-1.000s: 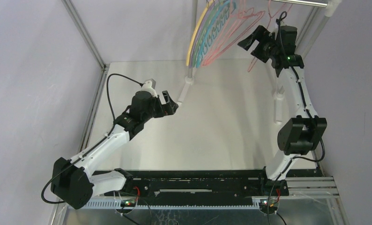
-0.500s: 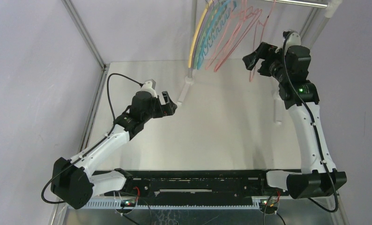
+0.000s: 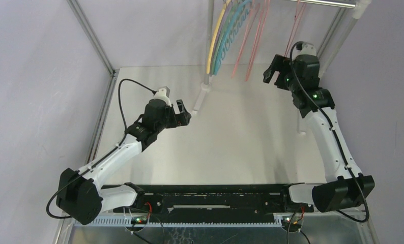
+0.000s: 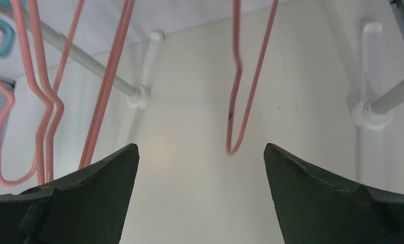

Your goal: Organize the hangers

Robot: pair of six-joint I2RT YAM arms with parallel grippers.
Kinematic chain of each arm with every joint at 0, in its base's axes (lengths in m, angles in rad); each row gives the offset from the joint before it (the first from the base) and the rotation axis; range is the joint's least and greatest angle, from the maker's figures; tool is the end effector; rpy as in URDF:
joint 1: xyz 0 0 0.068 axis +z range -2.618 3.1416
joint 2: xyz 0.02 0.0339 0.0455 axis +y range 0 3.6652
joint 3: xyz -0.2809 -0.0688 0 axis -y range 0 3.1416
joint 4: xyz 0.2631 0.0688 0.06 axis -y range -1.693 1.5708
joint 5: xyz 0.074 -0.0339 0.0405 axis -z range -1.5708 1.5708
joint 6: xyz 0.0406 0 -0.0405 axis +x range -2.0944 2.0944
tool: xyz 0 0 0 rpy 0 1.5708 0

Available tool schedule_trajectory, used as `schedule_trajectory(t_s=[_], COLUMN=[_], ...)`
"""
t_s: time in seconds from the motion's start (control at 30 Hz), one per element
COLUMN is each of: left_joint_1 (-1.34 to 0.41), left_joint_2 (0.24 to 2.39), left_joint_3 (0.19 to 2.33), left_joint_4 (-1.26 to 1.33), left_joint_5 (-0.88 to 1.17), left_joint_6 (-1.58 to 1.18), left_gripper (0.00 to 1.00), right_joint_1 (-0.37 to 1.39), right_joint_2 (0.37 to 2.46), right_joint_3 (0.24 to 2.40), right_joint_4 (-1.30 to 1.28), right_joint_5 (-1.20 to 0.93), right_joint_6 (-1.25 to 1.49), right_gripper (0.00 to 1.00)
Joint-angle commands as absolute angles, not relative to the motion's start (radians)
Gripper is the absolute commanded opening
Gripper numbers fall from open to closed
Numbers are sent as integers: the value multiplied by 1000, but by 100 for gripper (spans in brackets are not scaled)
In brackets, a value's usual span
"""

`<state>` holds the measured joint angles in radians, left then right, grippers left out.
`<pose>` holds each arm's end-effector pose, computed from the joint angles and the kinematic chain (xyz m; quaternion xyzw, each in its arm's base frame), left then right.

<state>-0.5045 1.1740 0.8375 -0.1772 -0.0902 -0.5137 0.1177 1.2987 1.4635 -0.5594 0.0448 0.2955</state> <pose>0.2462 -0.1318 0.2861 -0.0267 0.8625 -0.2115 0.4589 0.2981 0.0334 0.4424 0.0862 0.8274 0.0955 0.5467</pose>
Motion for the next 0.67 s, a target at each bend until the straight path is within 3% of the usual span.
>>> schedule_trajectory(t_s=[0.0,0.37,0.63], left_joint_1=[-499,-491,-491], left_joint_2=[1196,1243,1246], left_joint_3=[819,834,822], left_joint_4=[-150,-150,-143], left_joint_5=[-145,-142,-150], left_joint_6=[-459,-419,-415], left_gripper=[99,99,100], right_joint_1=[167,328,344], right_joint_2=[1237,1098,1043], right_joint_3=[1389,1126,931], right_joint_4=[-566,-615,-489], right_joint_5=[145,193,207], right_joint_6=[305,277,263], right_gripper=[100,100,100])
